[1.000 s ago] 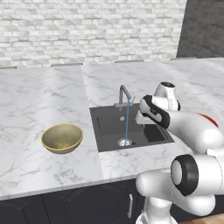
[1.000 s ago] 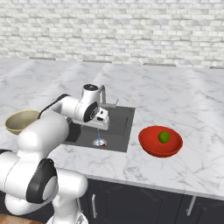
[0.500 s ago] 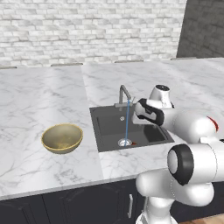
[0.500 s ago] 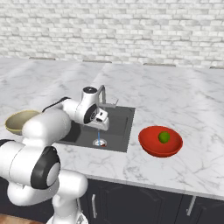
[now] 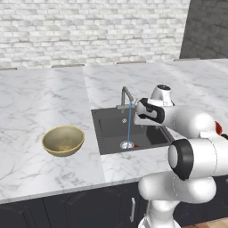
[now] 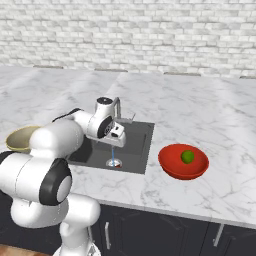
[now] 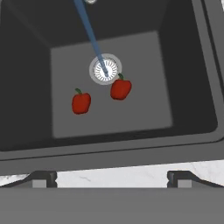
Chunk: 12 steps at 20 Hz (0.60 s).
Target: Pick the bell peppers from the sink and place them in one bowl. Place the lime in the other bowl. Then turn off the sink faucet.
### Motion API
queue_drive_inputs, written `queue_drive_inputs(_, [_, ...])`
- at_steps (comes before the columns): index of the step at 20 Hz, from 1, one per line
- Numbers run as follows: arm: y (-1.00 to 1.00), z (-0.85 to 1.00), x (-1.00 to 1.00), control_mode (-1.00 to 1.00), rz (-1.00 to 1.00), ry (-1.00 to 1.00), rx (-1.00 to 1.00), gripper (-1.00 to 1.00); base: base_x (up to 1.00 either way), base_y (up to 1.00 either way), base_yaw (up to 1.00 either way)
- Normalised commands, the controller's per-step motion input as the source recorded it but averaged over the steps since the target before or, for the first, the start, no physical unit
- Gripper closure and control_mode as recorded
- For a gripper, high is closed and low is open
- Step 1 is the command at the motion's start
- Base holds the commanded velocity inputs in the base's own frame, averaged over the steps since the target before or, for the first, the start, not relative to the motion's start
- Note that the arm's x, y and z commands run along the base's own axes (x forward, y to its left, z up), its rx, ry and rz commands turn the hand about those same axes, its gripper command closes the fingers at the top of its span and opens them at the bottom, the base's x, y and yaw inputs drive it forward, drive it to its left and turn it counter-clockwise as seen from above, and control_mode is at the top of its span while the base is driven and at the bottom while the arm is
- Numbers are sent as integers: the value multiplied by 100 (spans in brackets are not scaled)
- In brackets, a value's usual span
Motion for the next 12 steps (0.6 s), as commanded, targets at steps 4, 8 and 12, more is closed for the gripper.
queue_drive_inputs(4, [0, -16, 0, -100, 0, 3, 0, -100, 0, 0, 0])
queue_drive_inputs(8, [0, -16, 0, -100, 0, 7, 0, -100, 0, 0, 0])
queue_drive_inputs(12, [0, -15, 0, -100, 0, 7, 0, -100, 0, 0, 0])
